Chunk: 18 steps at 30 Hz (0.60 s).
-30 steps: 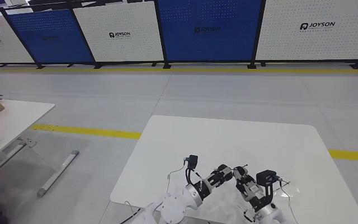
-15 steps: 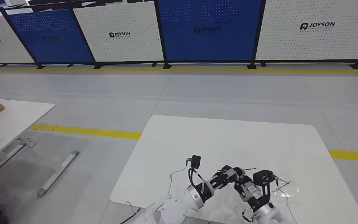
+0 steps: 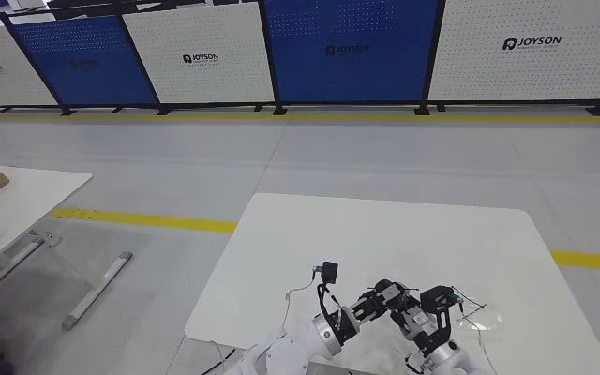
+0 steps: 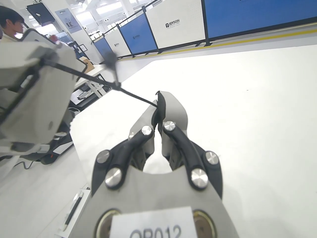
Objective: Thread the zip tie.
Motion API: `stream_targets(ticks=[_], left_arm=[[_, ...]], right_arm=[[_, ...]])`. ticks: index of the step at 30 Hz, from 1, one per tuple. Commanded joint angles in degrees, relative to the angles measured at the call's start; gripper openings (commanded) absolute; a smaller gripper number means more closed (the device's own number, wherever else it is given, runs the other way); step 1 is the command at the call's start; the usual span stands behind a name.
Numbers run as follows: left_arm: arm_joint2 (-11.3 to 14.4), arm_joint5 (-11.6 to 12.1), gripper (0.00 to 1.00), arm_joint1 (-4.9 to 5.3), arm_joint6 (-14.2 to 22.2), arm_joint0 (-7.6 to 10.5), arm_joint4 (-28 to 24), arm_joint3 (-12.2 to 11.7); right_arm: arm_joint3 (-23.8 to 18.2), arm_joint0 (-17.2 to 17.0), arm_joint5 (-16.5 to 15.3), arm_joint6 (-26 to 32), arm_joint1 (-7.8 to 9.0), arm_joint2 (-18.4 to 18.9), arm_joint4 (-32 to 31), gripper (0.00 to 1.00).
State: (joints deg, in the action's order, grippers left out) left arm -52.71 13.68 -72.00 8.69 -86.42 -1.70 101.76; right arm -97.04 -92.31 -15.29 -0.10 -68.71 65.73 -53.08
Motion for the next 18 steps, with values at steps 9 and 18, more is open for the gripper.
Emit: stream_targets(ticks=[9, 18], left_arm=[[-0.94, 1.94, 0.0, 0.46, 0.85, -1.33, -0.56, 0.89], [-0.72, 2.35, 0.0, 0.59, 0.64, -1.75, -0.31, 1.39]], right_arm=[[1.18, 0.48, -0.16, -0.07, -0.19, -0.47, -0.15, 0.0], [2.0, 0.92, -0.56, -0.33, -0.33, -0.67, -0.15, 0.0]])
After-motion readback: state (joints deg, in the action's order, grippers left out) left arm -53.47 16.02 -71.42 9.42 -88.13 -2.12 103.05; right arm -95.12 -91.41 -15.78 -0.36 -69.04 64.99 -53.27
